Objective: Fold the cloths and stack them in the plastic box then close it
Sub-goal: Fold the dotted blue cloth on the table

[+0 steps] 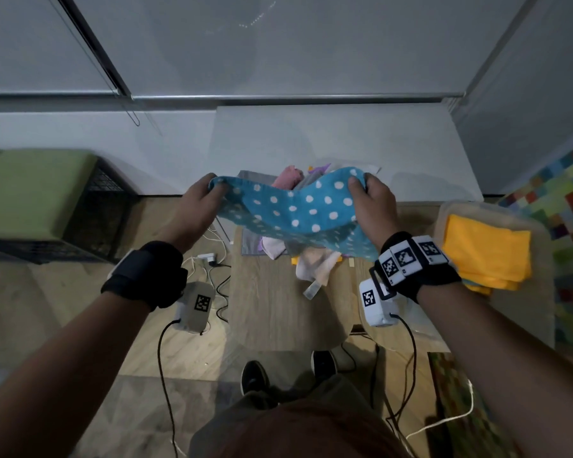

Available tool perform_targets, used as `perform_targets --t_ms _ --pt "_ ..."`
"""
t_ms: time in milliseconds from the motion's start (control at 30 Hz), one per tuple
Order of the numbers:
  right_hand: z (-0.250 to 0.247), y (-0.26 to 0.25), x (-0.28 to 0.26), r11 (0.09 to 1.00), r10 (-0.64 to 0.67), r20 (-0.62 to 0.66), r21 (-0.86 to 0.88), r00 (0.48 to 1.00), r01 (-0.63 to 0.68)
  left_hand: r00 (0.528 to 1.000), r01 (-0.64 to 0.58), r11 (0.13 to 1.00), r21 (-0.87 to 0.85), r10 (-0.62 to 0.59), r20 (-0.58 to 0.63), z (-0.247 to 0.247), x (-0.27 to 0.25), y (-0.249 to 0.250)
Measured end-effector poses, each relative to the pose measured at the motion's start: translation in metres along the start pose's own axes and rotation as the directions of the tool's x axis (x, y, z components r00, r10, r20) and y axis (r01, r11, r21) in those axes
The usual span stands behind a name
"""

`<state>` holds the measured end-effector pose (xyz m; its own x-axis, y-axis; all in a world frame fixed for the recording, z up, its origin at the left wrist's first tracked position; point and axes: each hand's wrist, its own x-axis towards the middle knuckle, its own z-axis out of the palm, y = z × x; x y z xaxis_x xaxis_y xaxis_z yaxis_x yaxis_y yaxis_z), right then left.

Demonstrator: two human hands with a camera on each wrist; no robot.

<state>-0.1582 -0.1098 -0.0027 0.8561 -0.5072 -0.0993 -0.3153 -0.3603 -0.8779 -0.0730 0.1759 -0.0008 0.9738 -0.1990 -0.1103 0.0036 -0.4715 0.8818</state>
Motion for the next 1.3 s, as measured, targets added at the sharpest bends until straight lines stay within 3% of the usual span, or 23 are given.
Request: perform_targets --t_ms 133,200,267,300,400,500,567,667,733,800,867,967,1067,1133,1167,1233,1267,1300 --pt "0.000 0.003 0.002 0.954 0.143 0.143 -0.284 0.979 -0.097 0.993 -0.085 0.996 0.020 0.083 0.085 0.010 -0.001 0.024" --pt "0.003 0.001 -0.003 0.951 0.053 0.332 -0.304 0.942 0.054 0.966 -0.205 0.975 0.087 0.187 0.179 0.020 -0.002 0.037" --pt "0.009 -0.011 -0.016 0.958 -0.115 0.525 -0.167 0.843 0.235 0.910 -0.323 0.942 0.088 0.283 0.302 0.032 -0.006 0.054" --pt "0.013 -0.017 -0.021 0.970 -0.153 0.586 -0.065 0.796 0.234 0.877 -0.365 0.928 0.073 0.316 0.362 0.039 -0.009 0.062" --pt "0.019 -0.032 -0.031 0.994 -0.104 0.702 0.054 0.705 0.092 0.825 -0.425 0.902 0.069 0.355 0.439 0.051 -0.011 0.076" --pt "0.019 -0.033 -0.033 0.995 0.027 0.738 0.048 0.674 -0.091 0.856 -0.433 0.893 0.121 0.366 0.365 0.049 -0.006 0.080" --pt "0.019 -0.034 -0.034 0.962 0.085 0.724 0.118 0.684 -0.244 0.885 -0.422 0.898 0.126 0.379 0.270 0.045 -0.002 0.077" --pt "0.021 -0.041 -0.036 0.826 0.119 0.675 0.340 0.728 -0.450 0.952 -0.300 0.948 0.110 0.290 0.098 0.043 0.001 0.064" --pt "0.025 -0.041 -0.033 0.757 0.190 0.620 0.401 0.761 -0.516 0.977 -0.214 0.967 0.136 0.214 0.019 0.042 -0.001 0.052" --pt "0.026 -0.041 -0.030 0.743 0.255 0.568 0.403 0.783 -0.534 0.988 -0.136 0.979 0.149 0.123 0.094 0.040 -0.002 0.040" --pt "0.026 -0.042 -0.028 0.728 0.267 0.555 0.419 0.788 -0.542 0.943 -0.056 0.984 0.171 -0.005 0.333 0.038 -0.004 0.030" --pt "0.025 -0.041 -0.027 0.733 0.278 0.531 0.422 0.801 -0.534 0.791 0.029 0.987 0.157 -0.119 0.601 0.035 -0.008 0.020" --pt "0.024 -0.036 -0.028 0.721 0.313 0.503 0.427 0.806 -0.546 0.741 0.064 0.983 0.174 -0.163 0.651 0.033 -0.004 0.004" --pt "0.022 -0.033 -0.029 0.655 0.329 0.522 0.474 0.787 -0.588 0.703 0.012 0.975 0.222 -0.166 0.692 0.038 -0.002 -0.009" --pt "0.022 -0.032 -0.029 0.613 0.324 0.541 0.504 0.776 -0.608 0.707 0.029 0.973 0.228 -0.181 0.684 0.041 -0.003 -0.015" --pt "0.019 -0.033 -0.028 0.541 0.306 0.573 0.552 0.760 -0.635 0.765 0.240 0.953 0.183 -0.302 0.569 0.045 -0.012 -0.022" --pt "0.018 -0.034 -0.028 0.519 0.307 0.582 0.561 0.753 -0.645 0.766 0.378 0.916 0.131 -0.390 0.512 0.049 -0.017 -0.026" --pt "0.016 -0.035 -0.027 0.504 0.315 0.585 0.564 0.747 -0.654 0.734 0.495 0.867 0.058 -0.453 0.505 0.054 -0.022 -0.031"
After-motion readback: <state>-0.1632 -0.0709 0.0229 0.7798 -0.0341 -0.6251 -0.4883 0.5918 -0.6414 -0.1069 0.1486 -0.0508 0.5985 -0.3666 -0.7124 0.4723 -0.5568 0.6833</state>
